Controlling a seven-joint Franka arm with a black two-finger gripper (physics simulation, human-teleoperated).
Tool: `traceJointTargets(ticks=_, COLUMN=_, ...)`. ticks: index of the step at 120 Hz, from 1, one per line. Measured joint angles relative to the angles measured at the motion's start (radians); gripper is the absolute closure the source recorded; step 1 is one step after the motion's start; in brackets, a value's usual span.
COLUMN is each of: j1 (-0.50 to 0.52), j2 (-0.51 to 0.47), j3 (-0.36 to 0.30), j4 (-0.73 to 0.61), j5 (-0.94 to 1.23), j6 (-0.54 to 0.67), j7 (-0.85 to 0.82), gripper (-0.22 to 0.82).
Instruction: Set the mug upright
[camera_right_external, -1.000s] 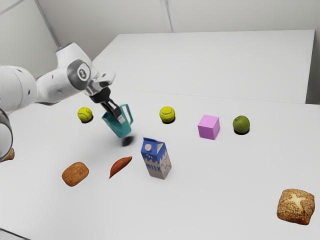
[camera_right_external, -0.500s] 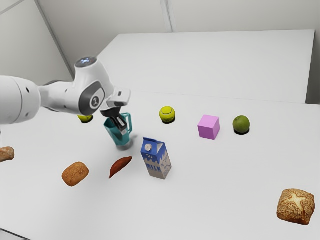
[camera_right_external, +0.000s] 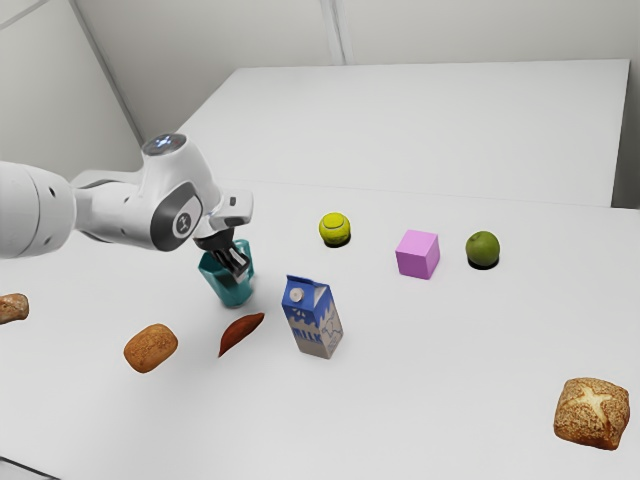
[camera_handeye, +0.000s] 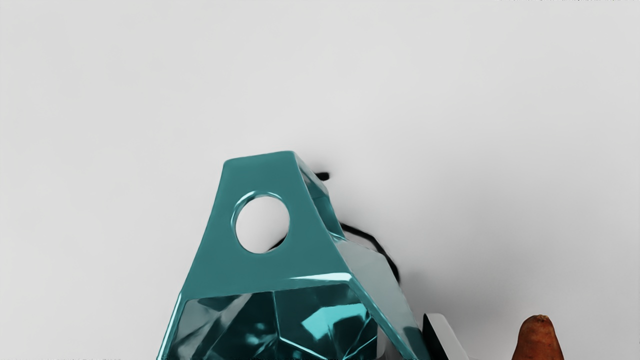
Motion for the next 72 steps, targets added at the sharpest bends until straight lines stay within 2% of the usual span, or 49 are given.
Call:
traceJointTargets(ticks=16, j1=0.001, j2=0.000, j3=0.000, j4=-0.001, j5=-0.007, j6=0.003, j7=-0.011, gripper=0.55)
traceJointTargets(ticks=43, j1=0.002, j2=-0.012, j3=-0.002, j4=-0.001, j5=-0.008, j6=0.003, j7=-0.025, gripper=0.23)
traceJointTargets(ticks=56, j1=0.001, j2=-0.034, j3=-0.002, j4=-0.001, j5=-0.009, j6=-0.001, j7=-0.031, gripper=0.14)
traceJointTargets(ticks=72, j1=-0.003, j2=-0.084, j3=-0.002, j4=0.001, j5=-0.010, j6=-0.015, j7=-0.039, gripper=0.07)
